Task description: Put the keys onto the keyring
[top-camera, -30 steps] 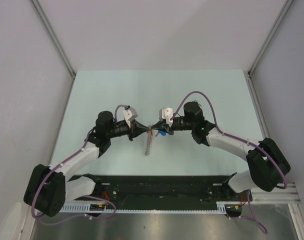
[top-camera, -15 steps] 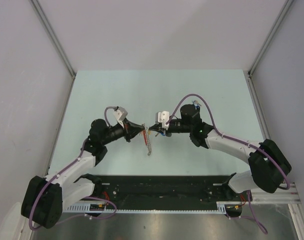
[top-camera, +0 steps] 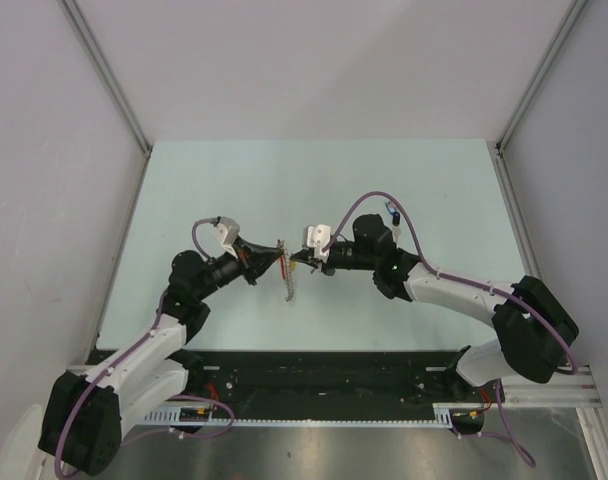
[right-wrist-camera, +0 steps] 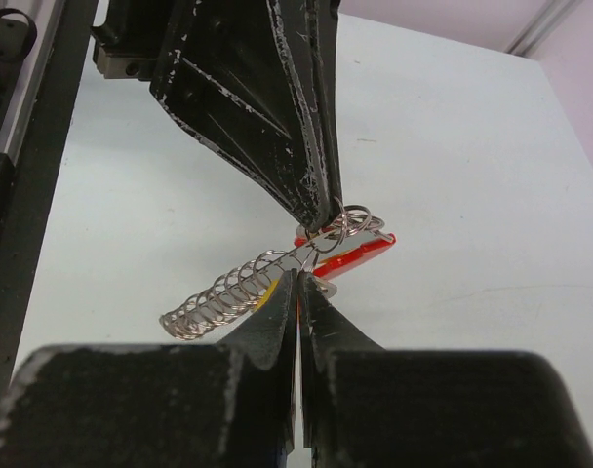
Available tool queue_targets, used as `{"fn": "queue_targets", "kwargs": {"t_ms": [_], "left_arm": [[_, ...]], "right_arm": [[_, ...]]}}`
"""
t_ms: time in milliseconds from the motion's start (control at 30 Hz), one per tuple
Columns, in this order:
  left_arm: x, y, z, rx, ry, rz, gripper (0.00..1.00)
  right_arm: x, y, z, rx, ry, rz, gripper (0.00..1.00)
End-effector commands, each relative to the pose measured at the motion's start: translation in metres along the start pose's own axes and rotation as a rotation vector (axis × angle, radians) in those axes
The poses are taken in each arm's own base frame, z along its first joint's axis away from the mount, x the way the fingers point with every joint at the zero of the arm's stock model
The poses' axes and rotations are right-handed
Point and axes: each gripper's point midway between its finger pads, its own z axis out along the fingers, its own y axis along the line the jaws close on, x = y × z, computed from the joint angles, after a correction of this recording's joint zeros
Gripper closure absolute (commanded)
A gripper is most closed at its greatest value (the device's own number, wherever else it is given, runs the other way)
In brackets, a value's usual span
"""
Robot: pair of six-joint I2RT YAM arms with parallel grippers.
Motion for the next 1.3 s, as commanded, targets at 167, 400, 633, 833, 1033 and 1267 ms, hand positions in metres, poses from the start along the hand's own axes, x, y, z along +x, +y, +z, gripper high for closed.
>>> {"fn": "queue_targets", "kwargs": {"t_ms": [167, 400, 633, 833, 1033, 1267], "left_arm": [[-0.029, 0.003, -0.004, -0.042, -0.114, 0.047, 1.00], [-0.030, 0.002, -0.006, -0.047, -0.117, 0.040, 1.00], [-0.027, -0.006, -0.006, 0.005, -0.106, 0.050, 1.00], [-0.025, -0.004, -0.008, -0.014, -0.112, 0.042, 1.00], [-0.011, 0.018, -0.016, -0.158, -0.063, -0.026, 0.99], [-0.003, 0.037, -0.036, -0.319, -0.056, -0.063, 1.00]], "right_arm": [[-0.032, -0.010, -0.005, 0.080, -0.069, 0.034, 0.81], [-0.039, -0.014, -0.009, 0.109, -0.096, 0.049, 0.77], [-0.032, -0.018, -0.006, 0.099, -0.119, 0.112, 0.76], [-0.028, -0.022, -0.007, 0.088, -0.130, 0.147, 0.70], [-0.018, -0.047, -0.017, 0.202, -0.111, 0.256, 0.58], [-0.002, -0.078, -0.030, 0.394, -0.081, 0.361, 0.51]]}}
